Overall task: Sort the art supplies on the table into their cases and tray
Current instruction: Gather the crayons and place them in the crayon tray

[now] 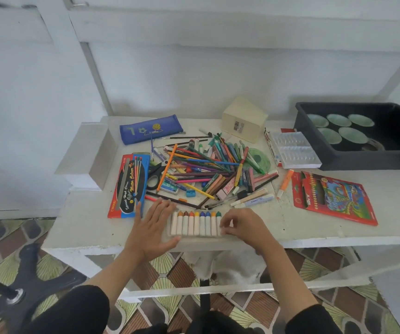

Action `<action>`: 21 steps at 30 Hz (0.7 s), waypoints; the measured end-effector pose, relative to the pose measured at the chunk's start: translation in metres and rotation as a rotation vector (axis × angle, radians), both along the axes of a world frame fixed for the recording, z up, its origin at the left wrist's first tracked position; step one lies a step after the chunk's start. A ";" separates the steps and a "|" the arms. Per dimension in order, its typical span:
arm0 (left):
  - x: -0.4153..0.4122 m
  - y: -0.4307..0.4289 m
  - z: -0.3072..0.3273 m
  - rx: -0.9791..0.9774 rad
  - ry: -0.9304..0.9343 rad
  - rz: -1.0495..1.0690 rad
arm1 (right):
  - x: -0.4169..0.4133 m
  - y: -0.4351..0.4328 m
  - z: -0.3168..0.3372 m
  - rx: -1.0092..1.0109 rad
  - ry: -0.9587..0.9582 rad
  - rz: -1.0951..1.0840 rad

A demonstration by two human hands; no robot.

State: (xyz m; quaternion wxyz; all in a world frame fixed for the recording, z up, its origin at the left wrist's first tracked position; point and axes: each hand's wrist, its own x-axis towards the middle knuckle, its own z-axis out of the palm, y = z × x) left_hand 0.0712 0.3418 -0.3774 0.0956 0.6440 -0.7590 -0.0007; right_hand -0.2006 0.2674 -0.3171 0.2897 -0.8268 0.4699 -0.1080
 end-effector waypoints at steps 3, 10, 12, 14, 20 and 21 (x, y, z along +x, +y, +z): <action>-0.002 0.000 0.002 -0.014 0.005 0.000 | -0.002 -0.021 0.013 0.021 -0.050 0.042; -0.005 0.002 0.009 -0.006 -0.058 0.021 | 0.009 -0.103 0.031 -0.125 -0.093 0.031; -0.006 0.002 0.008 0.007 -0.070 0.030 | 0.015 -0.127 0.030 -0.167 -0.106 0.011; -0.006 0.002 0.006 0.044 -0.091 0.050 | 0.023 -0.148 0.029 -0.212 -0.092 -0.003; -0.007 0.001 0.008 0.105 -0.114 0.087 | 0.054 -0.199 0.032 -0.273 0.057 0.032; -0.008 0.000 0.008 0.109 -0.114 0.089 | 0.060 -0.206 0.033 -0.269 0.080 0.039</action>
